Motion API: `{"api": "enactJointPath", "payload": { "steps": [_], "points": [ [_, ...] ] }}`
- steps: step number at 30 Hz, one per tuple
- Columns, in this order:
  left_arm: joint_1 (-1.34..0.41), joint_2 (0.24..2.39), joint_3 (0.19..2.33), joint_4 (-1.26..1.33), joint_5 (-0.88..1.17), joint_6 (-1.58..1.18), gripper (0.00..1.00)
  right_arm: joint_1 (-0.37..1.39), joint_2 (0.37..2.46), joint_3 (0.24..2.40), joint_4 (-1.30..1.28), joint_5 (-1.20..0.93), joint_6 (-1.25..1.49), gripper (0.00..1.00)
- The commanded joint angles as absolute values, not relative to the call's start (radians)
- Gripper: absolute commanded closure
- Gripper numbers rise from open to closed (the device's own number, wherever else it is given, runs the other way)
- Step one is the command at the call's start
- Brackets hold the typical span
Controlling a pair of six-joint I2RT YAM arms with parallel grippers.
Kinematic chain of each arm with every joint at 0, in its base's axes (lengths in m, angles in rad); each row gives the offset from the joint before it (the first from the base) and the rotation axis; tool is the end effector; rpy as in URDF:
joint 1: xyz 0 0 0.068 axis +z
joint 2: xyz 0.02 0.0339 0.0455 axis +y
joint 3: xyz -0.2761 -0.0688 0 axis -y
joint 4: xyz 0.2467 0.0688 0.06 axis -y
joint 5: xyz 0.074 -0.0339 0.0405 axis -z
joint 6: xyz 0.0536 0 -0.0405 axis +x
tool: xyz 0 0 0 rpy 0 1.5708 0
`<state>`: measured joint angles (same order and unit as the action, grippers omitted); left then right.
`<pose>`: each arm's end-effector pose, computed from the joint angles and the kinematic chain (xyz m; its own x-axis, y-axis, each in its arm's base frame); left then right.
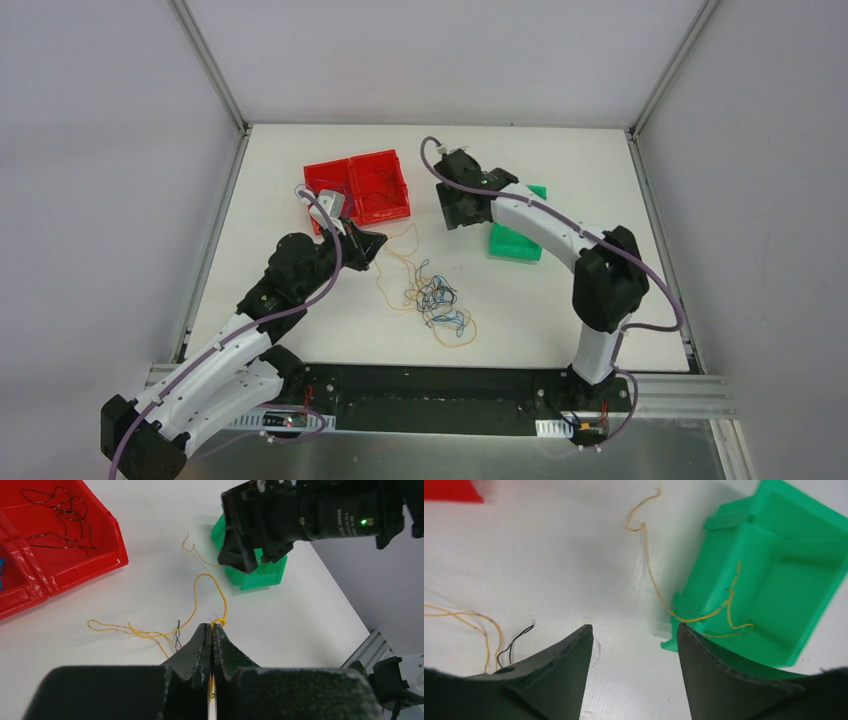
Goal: Untangle the cables
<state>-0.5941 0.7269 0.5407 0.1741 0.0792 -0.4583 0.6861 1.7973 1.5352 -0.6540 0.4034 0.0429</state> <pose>0.1589 -0.1125 0.3087 -0.2849 -0.3398 -0.8963 0.5548 0.7041 -0.4433 0.3313 0.2440 0.2788 -0.6302 -0.4651 -0.6217 -0.3710 0.8838 -0.2850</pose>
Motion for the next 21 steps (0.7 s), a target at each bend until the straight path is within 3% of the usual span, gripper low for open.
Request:
{"api": "enactJointPath", "payload": {
  "steps": [1,11,21],
  "points": [
    [-0.592,0.706,0.538,0.189,0.040,-0.440,1.00,0.692,1.870,1.629,-0.637,0.337,-0.054,0.34],
    [-0.592,0.711,0.538,0.189,0.044,-0.437,1.00,0.660,2.124,1.887,-0.677,0.249,0.080,0.34],
    [-0.592,0.709,0.540,0.187,0.050,-0.439,1.00,0.596,2.214,1.907,-0.694,0.305,0.215,0.36]
  ]
}}
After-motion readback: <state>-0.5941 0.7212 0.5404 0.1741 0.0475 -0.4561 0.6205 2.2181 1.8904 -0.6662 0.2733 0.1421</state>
